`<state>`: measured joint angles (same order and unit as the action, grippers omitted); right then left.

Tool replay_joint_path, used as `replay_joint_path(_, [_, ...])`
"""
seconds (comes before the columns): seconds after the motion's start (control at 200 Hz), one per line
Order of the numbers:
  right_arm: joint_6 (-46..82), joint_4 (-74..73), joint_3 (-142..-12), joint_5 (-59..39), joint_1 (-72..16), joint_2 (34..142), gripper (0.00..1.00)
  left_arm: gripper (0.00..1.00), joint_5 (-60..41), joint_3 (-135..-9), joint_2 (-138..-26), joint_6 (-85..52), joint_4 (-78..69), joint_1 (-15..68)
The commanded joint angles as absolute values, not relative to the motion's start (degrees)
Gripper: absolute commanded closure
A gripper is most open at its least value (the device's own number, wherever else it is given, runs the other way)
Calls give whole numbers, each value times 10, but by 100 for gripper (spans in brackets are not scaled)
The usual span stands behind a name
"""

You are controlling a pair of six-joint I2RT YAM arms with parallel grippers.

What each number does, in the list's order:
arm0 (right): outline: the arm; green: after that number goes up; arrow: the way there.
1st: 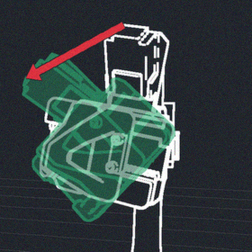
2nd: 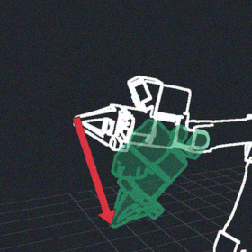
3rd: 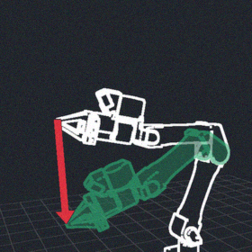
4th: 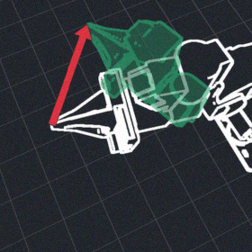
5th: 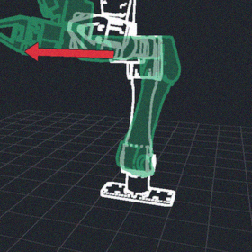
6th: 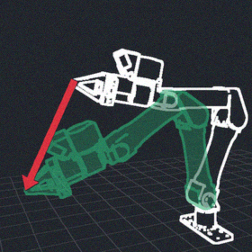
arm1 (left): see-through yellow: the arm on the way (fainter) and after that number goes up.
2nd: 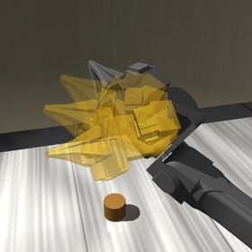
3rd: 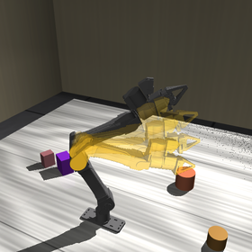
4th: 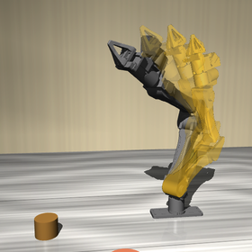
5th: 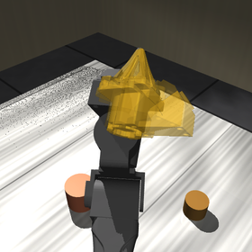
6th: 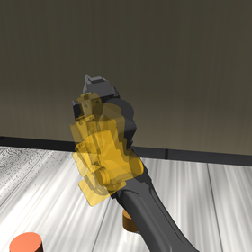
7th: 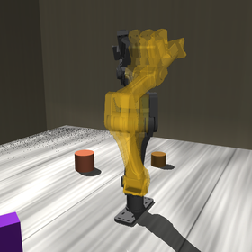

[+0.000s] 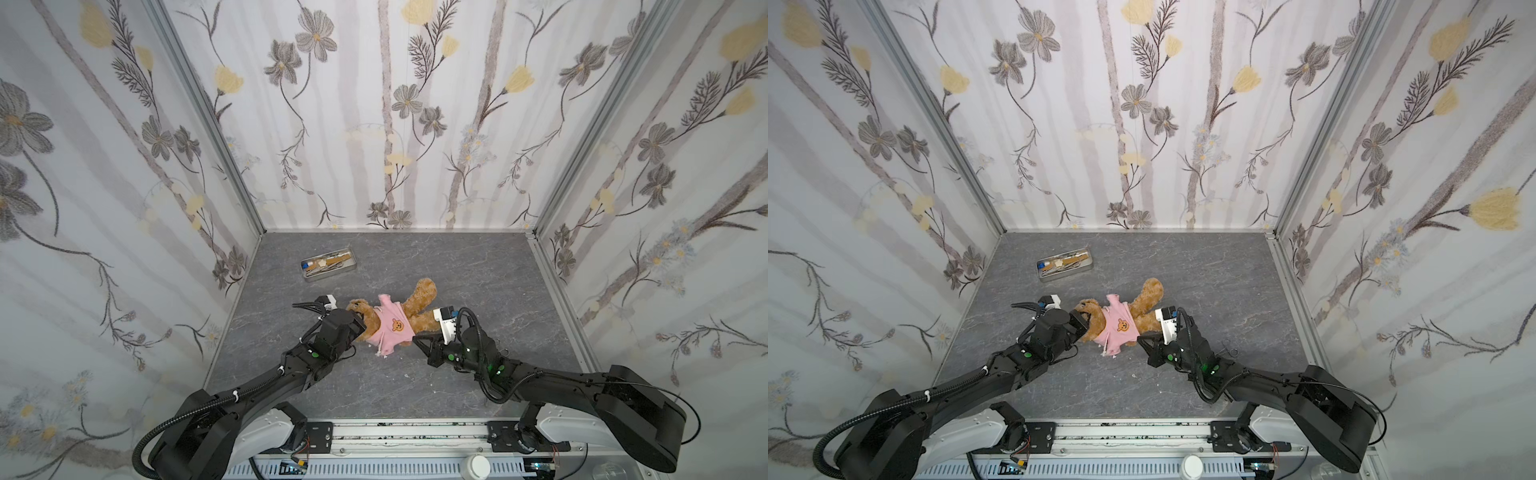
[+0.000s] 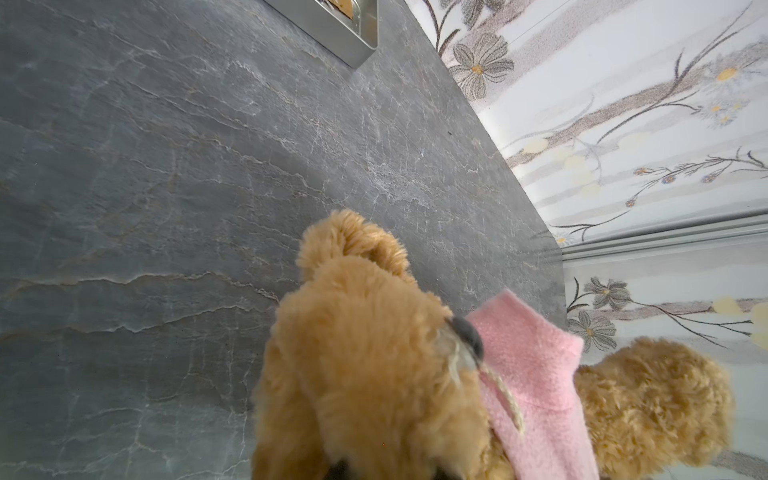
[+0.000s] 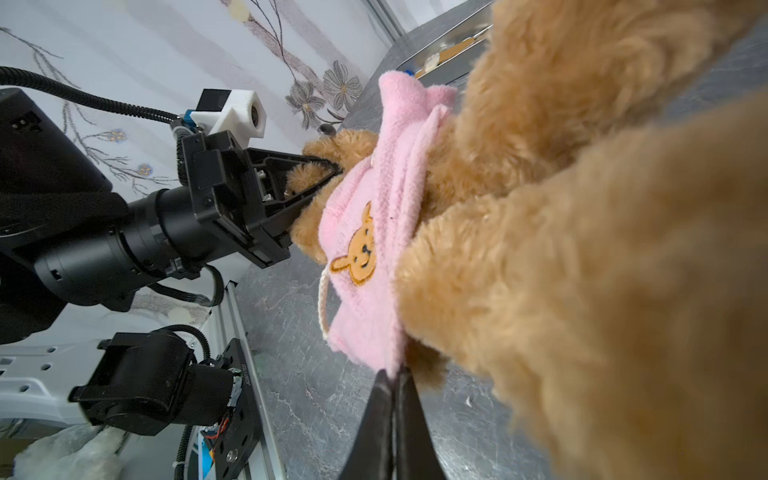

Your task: Dress the teddy bear

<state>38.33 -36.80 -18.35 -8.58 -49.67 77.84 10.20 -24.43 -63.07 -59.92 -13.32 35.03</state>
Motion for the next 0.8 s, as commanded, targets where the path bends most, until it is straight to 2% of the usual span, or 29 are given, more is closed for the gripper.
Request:
replay_joint_path(0.0, [363,-277,-197,-29,-486,770,100,100,173,-250,-631,-573,-133,340])
replay_joint_path(0.225, [338,-157,-234,62,-474,747,100,100,135,-234,-612,-537,-129,329])
replay_joint_path(0.585, [270,-88,-289,113,-451,750,100,100,32,-233,-607,-555,-143,312])
replay_joint_path(0.659, [231,-121,-289,60,-451,738,100,100,34,-230,-602,-563,-142,312])
replay_joint_path(0.749, [194,-212,-267,-92,-459,718,100,100,29,-236,-607,-579,-144,310])
replay_joint_path(0.799, [174,-211,-273,-135,-466,717,90,100,24,-240,-610,-593,-145,306])
